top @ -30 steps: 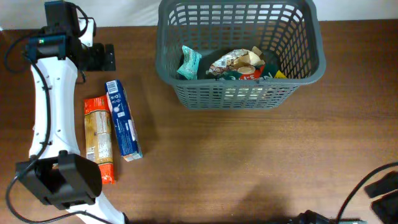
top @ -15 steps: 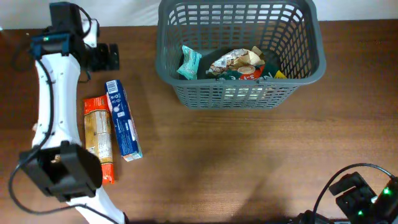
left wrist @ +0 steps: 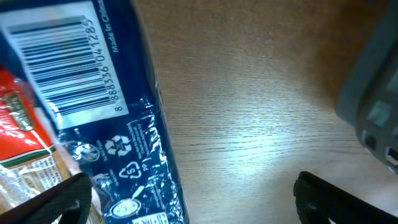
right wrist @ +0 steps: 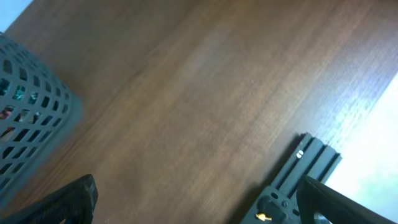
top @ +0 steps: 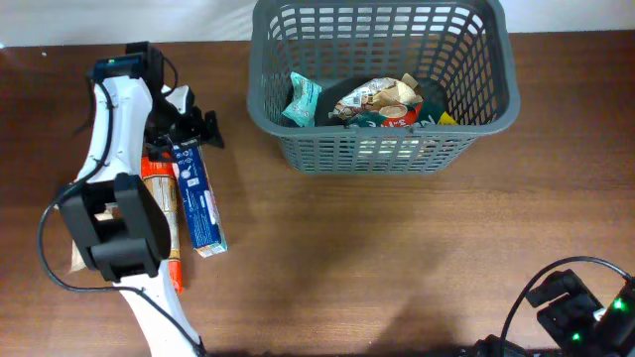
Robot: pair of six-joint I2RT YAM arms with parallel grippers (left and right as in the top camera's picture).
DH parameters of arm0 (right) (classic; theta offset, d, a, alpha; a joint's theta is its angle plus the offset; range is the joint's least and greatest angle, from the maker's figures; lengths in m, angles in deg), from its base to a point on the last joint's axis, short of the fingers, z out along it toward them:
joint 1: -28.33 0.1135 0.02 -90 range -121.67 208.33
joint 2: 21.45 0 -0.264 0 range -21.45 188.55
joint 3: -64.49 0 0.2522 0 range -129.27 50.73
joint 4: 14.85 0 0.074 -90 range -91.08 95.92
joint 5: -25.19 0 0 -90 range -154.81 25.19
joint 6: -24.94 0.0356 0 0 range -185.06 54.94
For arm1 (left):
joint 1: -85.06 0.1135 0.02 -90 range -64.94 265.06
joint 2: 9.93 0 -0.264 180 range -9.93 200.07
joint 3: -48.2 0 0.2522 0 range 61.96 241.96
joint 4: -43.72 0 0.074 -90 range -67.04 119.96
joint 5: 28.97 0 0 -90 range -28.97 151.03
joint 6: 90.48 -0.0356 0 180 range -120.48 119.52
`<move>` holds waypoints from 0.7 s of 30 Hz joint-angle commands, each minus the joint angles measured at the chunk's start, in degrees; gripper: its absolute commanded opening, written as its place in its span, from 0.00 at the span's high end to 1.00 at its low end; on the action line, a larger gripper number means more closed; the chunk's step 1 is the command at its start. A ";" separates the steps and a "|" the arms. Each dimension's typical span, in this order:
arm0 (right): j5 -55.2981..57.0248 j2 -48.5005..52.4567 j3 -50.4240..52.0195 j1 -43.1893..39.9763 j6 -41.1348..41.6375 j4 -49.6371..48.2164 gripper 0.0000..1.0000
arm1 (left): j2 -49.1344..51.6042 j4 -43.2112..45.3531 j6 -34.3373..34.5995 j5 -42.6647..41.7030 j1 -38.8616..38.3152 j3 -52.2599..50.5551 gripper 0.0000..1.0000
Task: Pack container
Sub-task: 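Reach the left gripper down to the blue box and grasp it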
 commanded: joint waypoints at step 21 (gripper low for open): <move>9.62 -0.15 0.09 9.42 -0.96 -2.82 0.01 | 1.64 7.78 3.34 -0.31 0.07 -15.34 0.29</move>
